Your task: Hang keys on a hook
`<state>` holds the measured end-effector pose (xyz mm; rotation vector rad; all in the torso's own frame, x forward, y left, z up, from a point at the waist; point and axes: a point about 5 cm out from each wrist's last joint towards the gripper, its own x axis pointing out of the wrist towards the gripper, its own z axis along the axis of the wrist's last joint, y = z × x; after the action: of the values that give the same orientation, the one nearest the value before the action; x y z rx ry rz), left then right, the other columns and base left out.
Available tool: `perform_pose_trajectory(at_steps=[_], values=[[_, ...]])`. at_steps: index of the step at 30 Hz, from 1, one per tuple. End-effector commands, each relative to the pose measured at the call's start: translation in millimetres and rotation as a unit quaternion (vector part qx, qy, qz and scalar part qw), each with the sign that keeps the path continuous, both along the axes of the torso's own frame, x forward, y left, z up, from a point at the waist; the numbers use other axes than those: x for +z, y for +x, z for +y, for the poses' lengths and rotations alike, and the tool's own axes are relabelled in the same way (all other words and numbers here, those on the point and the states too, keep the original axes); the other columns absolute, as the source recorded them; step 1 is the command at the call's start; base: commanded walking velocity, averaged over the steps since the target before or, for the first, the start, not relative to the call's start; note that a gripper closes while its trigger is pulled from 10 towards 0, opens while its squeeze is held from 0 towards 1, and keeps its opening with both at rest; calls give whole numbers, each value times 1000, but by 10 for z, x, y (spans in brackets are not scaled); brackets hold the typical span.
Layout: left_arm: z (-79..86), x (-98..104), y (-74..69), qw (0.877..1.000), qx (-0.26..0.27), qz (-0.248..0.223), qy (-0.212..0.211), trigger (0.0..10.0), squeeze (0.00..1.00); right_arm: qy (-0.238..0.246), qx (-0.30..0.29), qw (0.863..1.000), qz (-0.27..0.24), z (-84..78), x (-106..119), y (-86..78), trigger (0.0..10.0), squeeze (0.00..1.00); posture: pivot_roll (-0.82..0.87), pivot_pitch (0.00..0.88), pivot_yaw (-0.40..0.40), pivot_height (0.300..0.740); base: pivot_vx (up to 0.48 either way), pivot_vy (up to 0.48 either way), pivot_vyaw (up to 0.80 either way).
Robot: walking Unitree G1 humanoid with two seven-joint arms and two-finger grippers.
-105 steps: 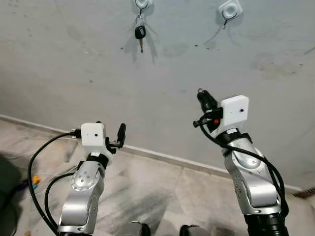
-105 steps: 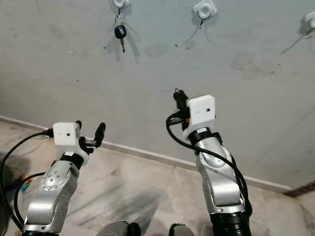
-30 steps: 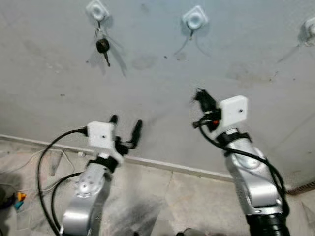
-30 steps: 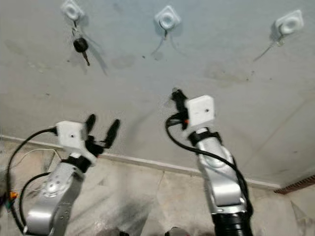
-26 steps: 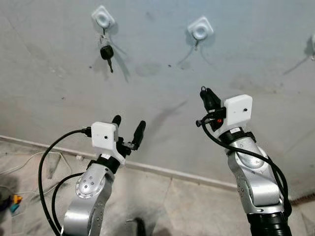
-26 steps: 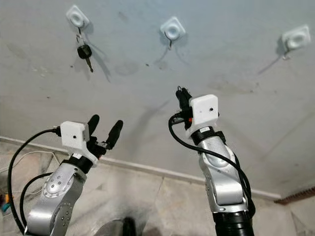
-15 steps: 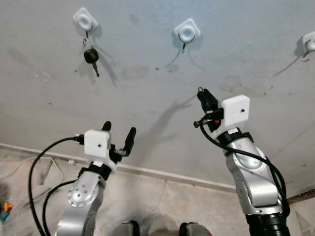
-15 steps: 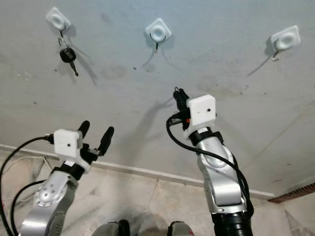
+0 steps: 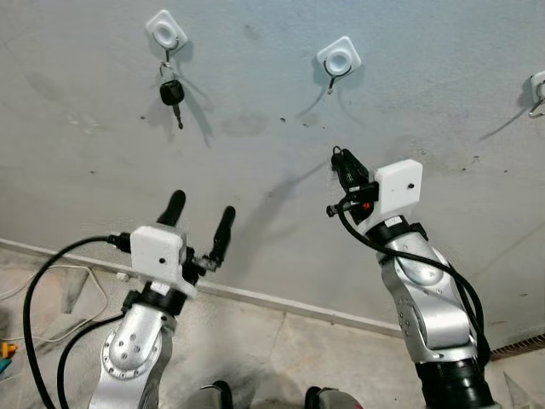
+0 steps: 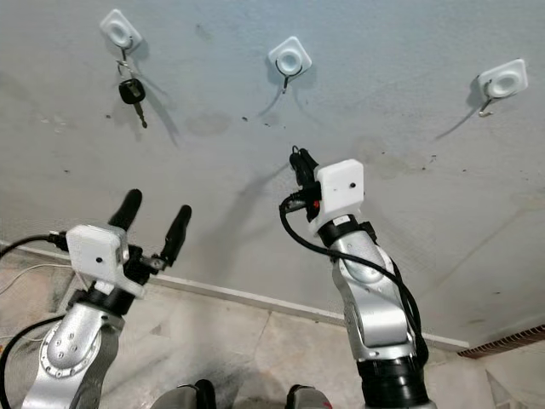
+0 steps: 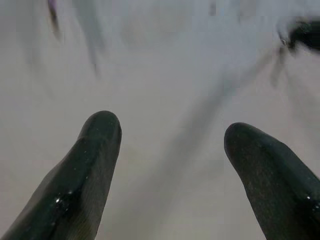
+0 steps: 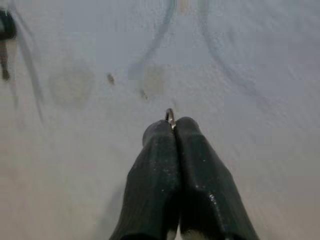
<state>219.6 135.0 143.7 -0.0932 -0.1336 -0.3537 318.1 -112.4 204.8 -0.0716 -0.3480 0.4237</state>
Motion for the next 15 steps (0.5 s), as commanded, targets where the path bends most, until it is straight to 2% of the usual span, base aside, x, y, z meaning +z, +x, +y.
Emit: perform_pose_trajectory(at_steps=[1, 5, 11, 15], values=[[15, -19, -53, 999, -17, 24, -19, 10000, 0, 1, 11, 1000, -4, 15, 36, 48, 10000, 0, 35, 234, -14, 740, 0, 0, 0], [145, -45, -204, 999, -14, 33, 11, 10000, 0, -10, 43, 998, -35, 146, 256, 235, 10000, 0, 76, 266, -32, 740, 0, 0, 0], [150, -14, -303, 999, -18, 43, 18, 10000, 0, -11, 49, 997, -53, 153, 392, 340, 10000, 0, 114, 294, -44, 740, 0, 0, 0], [161, -19, -341, 998, -14, 54, 13, 10000, 0, -12, 40, 996, -73, 101, 488, 394, 10000, 0, 123, 300, -43, 740, 0, 0, 0]])
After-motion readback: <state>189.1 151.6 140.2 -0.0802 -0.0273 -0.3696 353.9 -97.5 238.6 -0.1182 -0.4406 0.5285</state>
